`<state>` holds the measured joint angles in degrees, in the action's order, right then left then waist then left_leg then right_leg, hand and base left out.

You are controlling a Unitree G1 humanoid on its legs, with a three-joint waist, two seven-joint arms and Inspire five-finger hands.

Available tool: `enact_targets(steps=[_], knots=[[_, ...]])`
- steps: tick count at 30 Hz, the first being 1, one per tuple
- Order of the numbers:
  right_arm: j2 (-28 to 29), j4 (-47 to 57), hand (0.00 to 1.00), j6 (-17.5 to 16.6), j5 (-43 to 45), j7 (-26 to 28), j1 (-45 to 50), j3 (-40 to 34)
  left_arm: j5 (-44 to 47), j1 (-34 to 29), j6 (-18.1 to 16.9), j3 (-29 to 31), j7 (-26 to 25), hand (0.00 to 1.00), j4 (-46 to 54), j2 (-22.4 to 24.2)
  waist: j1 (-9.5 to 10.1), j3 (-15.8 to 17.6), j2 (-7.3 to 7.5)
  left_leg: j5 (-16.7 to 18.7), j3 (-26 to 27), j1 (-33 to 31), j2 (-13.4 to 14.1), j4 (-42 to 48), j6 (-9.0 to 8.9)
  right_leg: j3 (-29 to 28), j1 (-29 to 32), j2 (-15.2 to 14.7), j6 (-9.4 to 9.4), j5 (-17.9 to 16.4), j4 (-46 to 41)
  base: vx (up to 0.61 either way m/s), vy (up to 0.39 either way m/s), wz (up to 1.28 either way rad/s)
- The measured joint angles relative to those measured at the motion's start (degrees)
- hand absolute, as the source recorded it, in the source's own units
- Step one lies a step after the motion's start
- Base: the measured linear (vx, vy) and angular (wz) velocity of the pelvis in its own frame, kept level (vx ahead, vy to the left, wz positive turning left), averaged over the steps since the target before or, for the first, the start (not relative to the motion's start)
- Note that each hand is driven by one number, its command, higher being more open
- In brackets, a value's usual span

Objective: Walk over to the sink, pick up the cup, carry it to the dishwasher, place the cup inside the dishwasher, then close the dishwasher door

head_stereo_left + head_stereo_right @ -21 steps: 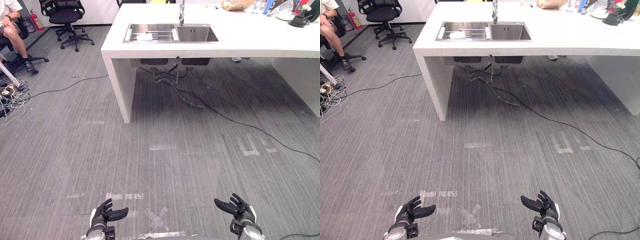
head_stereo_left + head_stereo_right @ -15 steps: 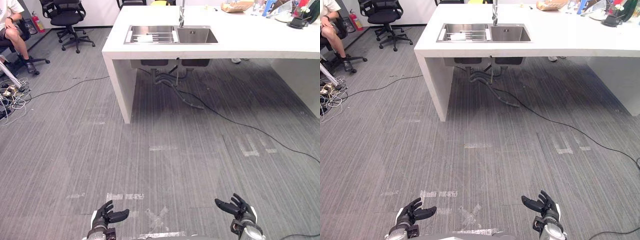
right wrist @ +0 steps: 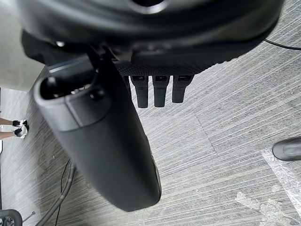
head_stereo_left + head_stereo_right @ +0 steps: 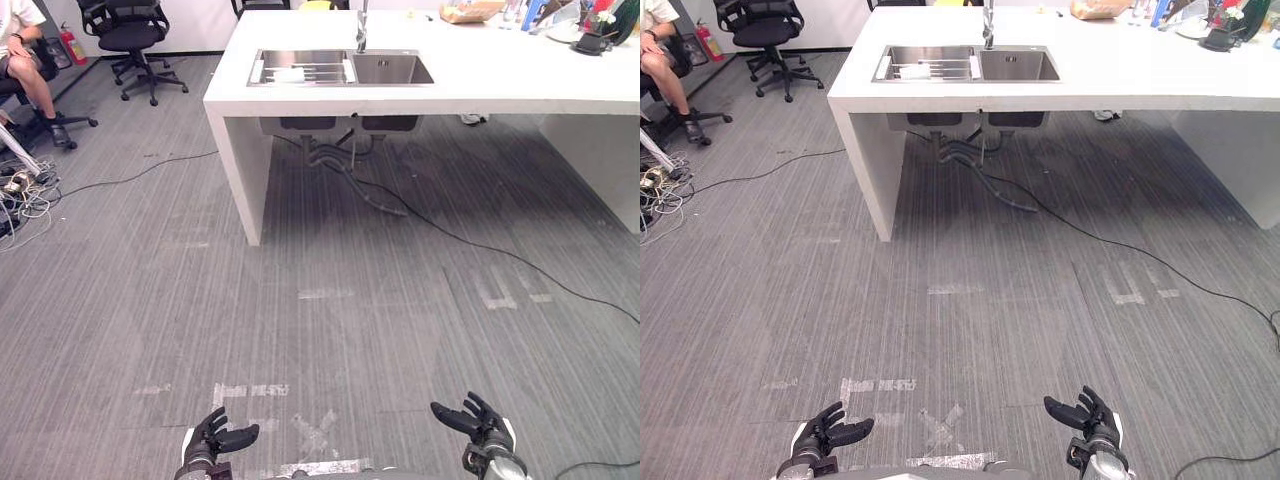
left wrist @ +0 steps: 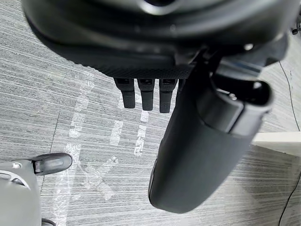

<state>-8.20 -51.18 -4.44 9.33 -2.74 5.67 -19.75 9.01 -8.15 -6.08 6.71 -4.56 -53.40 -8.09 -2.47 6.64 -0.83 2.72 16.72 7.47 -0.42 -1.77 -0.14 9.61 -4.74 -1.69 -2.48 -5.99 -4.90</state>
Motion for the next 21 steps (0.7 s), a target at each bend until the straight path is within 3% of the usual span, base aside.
enact_targets(steps=[5, 8, 10, 11, 12, 15, 17, 18, 19, 20, 21], knots=[[-1.03, 0.07, 0.90, 0.11, 0.01, -0.45, -1.49, -0.18, 1.24, 0.32, -0.11, -1.09, -0.09, 0.90, 3.14, 0.15, -0.02, 1.38, -0.06, 3.24, 1.68, -1.99, -0.02, 3.55, 0.42, -0.82, 3.07, -1.02, -0.35, -2.97, -4.84, 0.04, 0.027, -0.11], [-2.06, 0.06, 0.90, 0.48, -0.11, -1.21, -1.19, -0.17, 2.36, 0.10, -0.12, -3.93, -0.16, 0.90, 4.37, 0.38, -0.09, 2.18, 0.55, 9.55, 3.36, -3.25, -0.94, 10.39, 2.25, -0.14, 7.46, -5.02, -2.93, -10.65, -18.18, 0.10, 0.049, -0.03], [-2.48, 0.05, 0.90, 0.67, -0.38, -1.16, -1.28, -0.03, 2.72, -0.25, -0.11, -4.73, -0.19, 0.90, 4.55, 0.57, -0.01, 2.34, 0.43, 10.87, 3.65, -2.95, -1.04, 10.79, 2.68, 0.86, 11.18, -6.43, -3.14, -10.61, -26.80, 0.16, 0.062, -0.12], [-2.31, 0.05, 0.90, 0.75, -0.46, -1.11, -1.28, 0.09, 3.40, -0.13, -0.09, -4.91, -0.28, 0.90, 4.72, 0.25, -0.21, 2.94, 0.00, 11.75, 3.39, -1.23, -1.13, 11.06, 3.17, 1.78, 15.81, -8.27, -3.19, -9.67, -37.45, 0.28, 0.080, -0.03], [-2.27, -0.08, 0.90, 1.26, -0.47, -1.01, -0.97, 0.09, 3.51, -0.22, -0.05, -4.89, -0.53, 0.90, 5.12, 0.08, -0.39, 3.98, 0.49, 12.90, 3.15, 0.50, -0.76, 11.62, 3.22, 2.40, 18.32, -8.86, -2.20, -10.81, -42.26, 0.34, 0.068, 0.07], [-3.37, -0.20, 0.90, 1.60, -0.46, -0.95, -1.52, 0.89, 4.56, 1.13, -0.06, -4.91, -0.60, 0.90, 5.60, -0.10, -2.06, 6.00, -0.81, 13.94, 1.36, 3.59, 1.11, 11.57, 2.09, 6.51, 23.78, -8.90, -0.46, -12.24, -38.89, 0.33, -0.010, 0.30], [-4.59, -0.20, 0.90, 1.66, -0.45, -0.91, -1.93, 1.92, 4.60, 3.16, -0.05, -5.07, -0.56, 0.90, 5.40, -0.06, -3.57, 7.54, -2.36, 13.22, -0.59, 5.25, 3.64, 10.32, 0.77, 7.04, 27.28, -6.02, -0.40, -9.83, -28.85, 0.50, -0.103, 0.58], [-4.89, -0.20, 0.90, 1.68, -0.45, -0.91, -1.49, 2.18, 4.57, 4.13, -0.17, -5.06, -0.57, 0.90, 5.38, -0.45, -3.87, 7.75, -1.52, 12.23, -1.80, 7.21, 3.76, 9.64, -0.63, 4.96, 28.09, -4.60, -0.68, -3.10, -18.35, 0.52, -0.145, 0.46], [-4.99, -0.19, 0.90, 1.67, -0.45, -0.93, -1.06, 2.18, 4.57, 4.36, -0.17, -5.06, -0.57, 0.90, 5.23, -0.63, -3.88, 7.62, -0.81, 12.42, -2.17, 8.41, 3.52, 9.78, -1.07, 3.64, 28.15, -4.50, -0.32, -0.61, -16.13, 0.70, -0.232, 0.50], [-5.31, -0.25, 0.90, 1.69, -0.44, -0.96, -0.21, 2.29, 4.55, 4.45, -0.22, -5.03, -0.66, 0.90, 4.89, -0.68, -3.95, 7.09, 0.03, 13.04, -3.15, 10.06, 3.41, 10.59, -2.10, 1.28, 28.29, -4.81, 1.71, 4.44, -17.73, 0.66, -0.267, 0.46], [-5.95, -0.30, 0.90, 1.71, -0.44, -0.99, 0.01, 2.26, 4.53, 4.77, -0.39, -5.04, -0.81, 0.90, 3.98, 0.03, -4.74, 6.75, -0.81, 12.78, -4.80, 10.26, 4.77, 14.06, -2.59, 1.83, 28.95, -4.99, 3.85, 3.18, -23.92, 0.78, -0.322, 0.54]])
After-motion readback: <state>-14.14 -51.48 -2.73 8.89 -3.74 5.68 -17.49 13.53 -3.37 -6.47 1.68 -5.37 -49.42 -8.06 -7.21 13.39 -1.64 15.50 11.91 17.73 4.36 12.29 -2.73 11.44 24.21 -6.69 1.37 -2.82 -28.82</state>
